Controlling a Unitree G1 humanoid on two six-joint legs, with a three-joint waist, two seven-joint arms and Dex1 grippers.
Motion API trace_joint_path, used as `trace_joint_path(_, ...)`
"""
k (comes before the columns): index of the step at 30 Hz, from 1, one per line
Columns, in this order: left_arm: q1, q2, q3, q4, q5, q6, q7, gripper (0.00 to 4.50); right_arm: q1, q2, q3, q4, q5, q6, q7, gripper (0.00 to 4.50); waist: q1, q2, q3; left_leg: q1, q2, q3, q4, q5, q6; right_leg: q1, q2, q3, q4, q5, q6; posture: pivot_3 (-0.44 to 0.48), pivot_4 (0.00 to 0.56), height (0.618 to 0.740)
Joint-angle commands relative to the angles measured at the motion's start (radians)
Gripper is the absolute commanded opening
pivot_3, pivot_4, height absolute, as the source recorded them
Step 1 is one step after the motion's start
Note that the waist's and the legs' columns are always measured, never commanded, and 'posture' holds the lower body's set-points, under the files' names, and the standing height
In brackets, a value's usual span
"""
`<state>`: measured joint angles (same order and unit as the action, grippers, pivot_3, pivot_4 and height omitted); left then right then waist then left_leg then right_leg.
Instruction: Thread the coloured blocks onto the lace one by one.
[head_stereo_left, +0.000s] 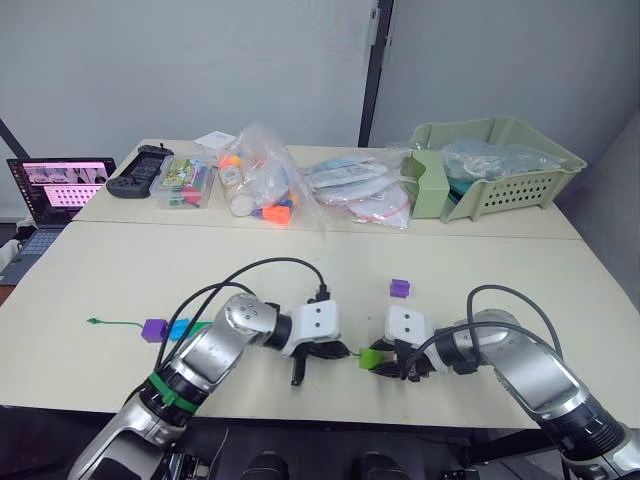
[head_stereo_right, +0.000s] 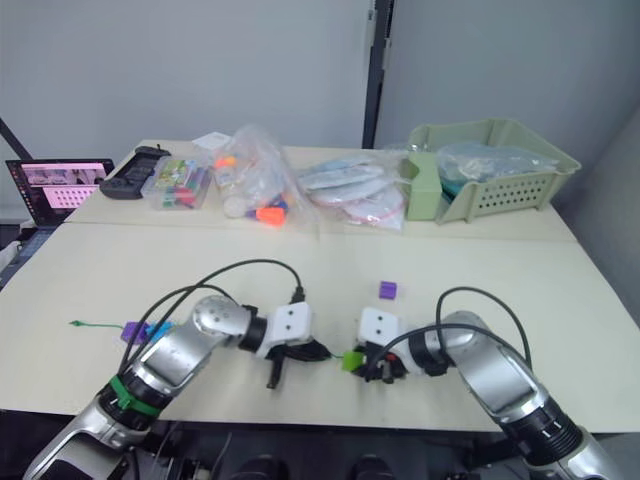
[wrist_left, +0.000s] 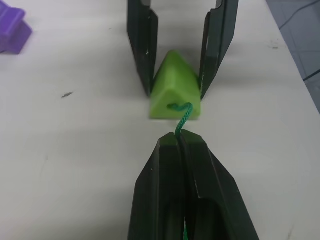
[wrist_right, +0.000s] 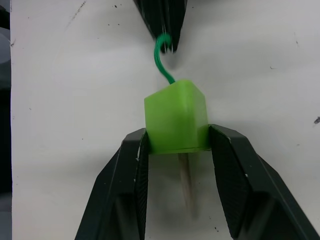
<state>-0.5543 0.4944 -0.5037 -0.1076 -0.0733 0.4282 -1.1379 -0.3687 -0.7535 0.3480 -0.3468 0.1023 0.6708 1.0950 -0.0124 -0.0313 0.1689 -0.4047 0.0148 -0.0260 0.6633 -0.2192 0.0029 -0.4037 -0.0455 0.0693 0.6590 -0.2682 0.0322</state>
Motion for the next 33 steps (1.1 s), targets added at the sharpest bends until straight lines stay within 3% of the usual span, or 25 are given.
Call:
trace_joint_path(1, -0.022, -0.01, -0.031, -0.007, 0.026, 0.027, 0.001, 0.06, 0.007, -0.009, 0.015, -0.017, 0.002, 0.016, -0.008, 1.32, -0.001, 0.0, 0.0, 0.0, 0.0, 0.0, 0.0, 0.0, 0.0, 0.0, 0.0, 0.0, 0.0, 0.0, 0.0, 0.0, 0.15, 0.74)
trace_joint_path(8, -0.029, -0.01, -0.015, 0.0, 0.059, 0.045, 0.049, 0.06, 0.008, -0.011, 0.019, -0.021, 0.004, 0.024, -0.014, 1.32, -0.001, 0.0, 0.0, 0.0, 0.0, 0.0, 0.0, 0.0, 0.0, 0.0, 0.0, 0.0, 0.0, 0.0, 0.0, 0.0, 0.15, 0.74)
trace_joint_path(18, -0.028, 0.058, 0.05, -0.073, -0.024, 0.086, -0.024, 3.19, 0.009, 0.001, 0.02, -0.017, 0.007, 0.033, -0.031, 1.32, -0.002, 0.0, 0.0, 0.0, 0.001, 0.0, 0.0, 0.0, 0.0, 0.0, 0.0, 0.0, 0.001, 0.0, 0.0, 0.0, 0.15, 0.74)
trace_joint_path(19, -0.034, 0.06, 0.058, -0.079, -0.041, 0.103, -0.032, 3.54, 0.008, 0.002, 0.02, -0.017, 0.009, 0.034, -0.034, 1.82, -0.002, 0.0, 0.0, 0.0, 0.001, 0.0, 0.0, 0.0, 0.0, 0.0, 0.0, 0.0, 0.0, 0.0, 0.0, 0.0, 0.15, 0.74)
trace_joint_path(20, -0.04, 0.058, 0.063, -0.084, -0.055, 0.116, -0.037, 3.55, 0.008, 0.004, 0.019, -0.016, 0.01, 0.036, -0.035, 2.37, -0.002, 0.0, 0.0, 0.0, 0.001, 0.0, 0.0, 0.0, 0.0, 0.0, 0.0, 0.0, 0.0, 0.0, 0.0, 0.0, 0.15, 0.74)
trace_joint_path(26, -0.064, 0.016, 0.032, -0.078, -0.05, 0.141, -0.012, 3.55, 0.004, 0.017, 0.002, -0.017, 0.022, 0.048, -0.054, 4.41, -0.002, 0.0, 0.0, 0.0, 0.0, 0.0, 0.0, 0.0, 0.0, 0.0, 0.0, 0.0, 0.0, 0.0, 0.0, 0.0, 0.15, 0.74)
trace_joint_path(30, -0.077, -0.019, -0.017, -0.054, -0.004, 0.132, 0.019, 3.55, 0.016, 0.002, -0.042, -0.051, 0.05, 0.069, -0.054, 4.46, -0.001, 0.0, 0.0, 0.0, 0.0, 0.0, 0.0, 0.0, 0.0, 0.0, 0.0, 0.0, 0.0, 0.0, 0.0, 0.0, 0.15, 0.74)
trace_joint_path(33, -0.098, -0.066, -0.063, -0.023, 0.034, 0.114, 0.052, 3.55, 0.095, -0.053, -0.153, -0.117, 0.116, 0.075, -0.041, 4.46, 0.006, 0.0, 0.0, -0.001, 0.0, -0.001, 0.0, 0.0, 0.0, -0.001, 0.0, 0.0, 0.0, 0.0, 0.0, 0.0, 0.15, 0.74)
